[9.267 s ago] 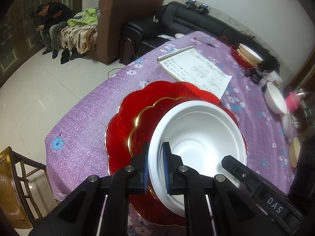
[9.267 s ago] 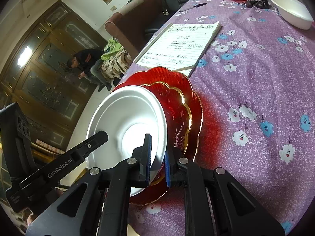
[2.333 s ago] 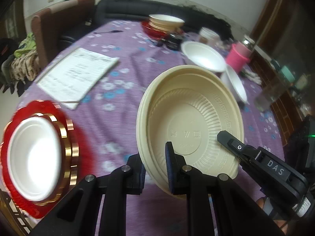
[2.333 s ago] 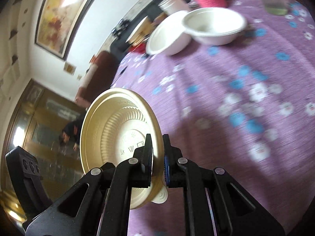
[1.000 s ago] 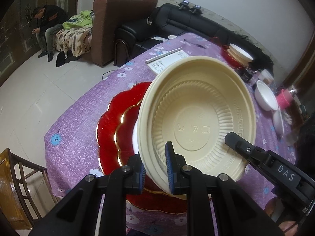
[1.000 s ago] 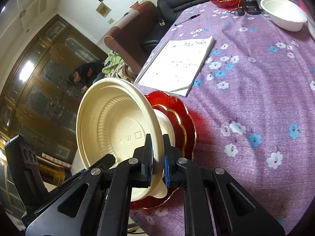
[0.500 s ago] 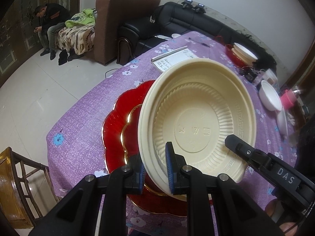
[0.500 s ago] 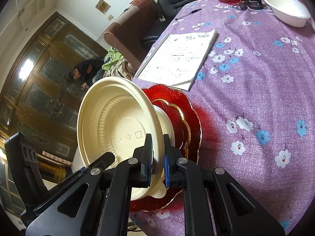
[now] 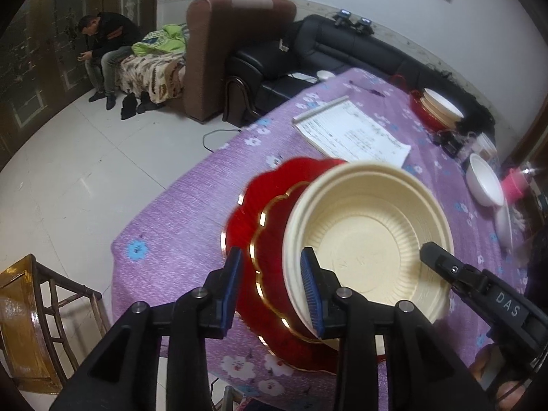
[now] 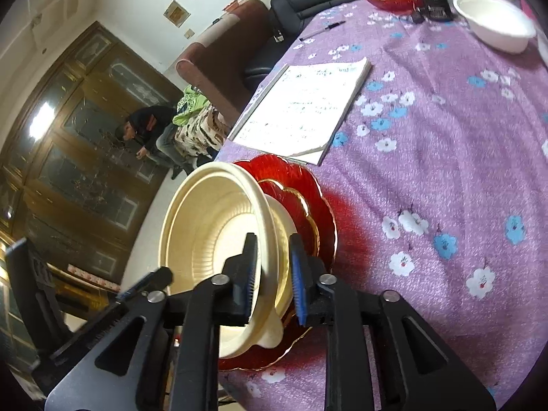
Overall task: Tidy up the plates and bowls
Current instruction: 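Open the right tool to release the beige bowl and withdraw, then move the right tool to the white foam bowl and grasp its rim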
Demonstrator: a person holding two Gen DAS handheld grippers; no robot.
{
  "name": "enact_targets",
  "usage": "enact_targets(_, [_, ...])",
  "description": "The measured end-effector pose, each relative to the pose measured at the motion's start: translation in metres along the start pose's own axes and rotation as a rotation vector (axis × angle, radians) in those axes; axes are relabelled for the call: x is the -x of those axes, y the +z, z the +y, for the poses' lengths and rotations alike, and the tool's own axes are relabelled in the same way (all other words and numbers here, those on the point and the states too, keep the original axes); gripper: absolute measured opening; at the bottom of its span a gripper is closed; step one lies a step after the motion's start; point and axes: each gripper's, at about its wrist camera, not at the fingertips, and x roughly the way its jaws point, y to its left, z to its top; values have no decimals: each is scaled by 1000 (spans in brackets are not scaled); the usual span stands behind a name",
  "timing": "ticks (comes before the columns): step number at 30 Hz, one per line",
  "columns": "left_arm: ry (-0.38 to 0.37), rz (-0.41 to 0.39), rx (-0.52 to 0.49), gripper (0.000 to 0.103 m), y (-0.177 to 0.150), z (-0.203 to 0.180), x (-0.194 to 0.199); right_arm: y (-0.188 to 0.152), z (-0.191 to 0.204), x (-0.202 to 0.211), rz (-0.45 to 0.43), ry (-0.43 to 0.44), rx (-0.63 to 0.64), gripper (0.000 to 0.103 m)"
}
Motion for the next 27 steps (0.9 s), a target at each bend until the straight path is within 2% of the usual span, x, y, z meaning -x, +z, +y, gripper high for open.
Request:
enact_targets(2, [9, -17, 2, 36, 2, 2, 4, 0, 1, 7, -36, 3, 9, 34])
enact_targets(5, [18, -41, 16, 37, 6, 4, 12, 3, -4, 22, -102, 0, 10, 34])
enact_targets(7, [-2, -57, 10, 37, 8, -2, 18, 7, -11, 32, -140, -16, 1, 34])
enact_targets(10, [-17, -86, -46, 47, 12, -28, 28, 15, -33, 49, -173, -44, -40, 34])
enact_targets(12, [-47, -108, -107, 58, 12, -55, 37, 20, -46, 57, -183, -66, -58, 34])
enact_targets(16, [-135, -99, -218, 61, 10, -117, 43, 31, -90, 95, -246, -137, -106, 34])
enact_targets(19, [-211, -58, -297, 65, 11, -174, 39, 43, -137, 147, -344, -210, -167, 34])
enact_targets(22, [-251, -16, -358, 69, 15, -236, 28, 56, -179, 194, -409, -304, -197, 34])
enact_targets(24, [-288, 10, -389, 69, 18, -276, 18, 65, -209, 222, -424, -343, -234, 34])
enact_targets(26, [-280, 51, -410, 69, 21, -313, 4, 72, -240, 246, -443, -376, -290, 34])
enact_targets(27, [-303, 76, -419, 69, 22, -332, -4, 76, -254, 254, -443, -387, -317, 34])
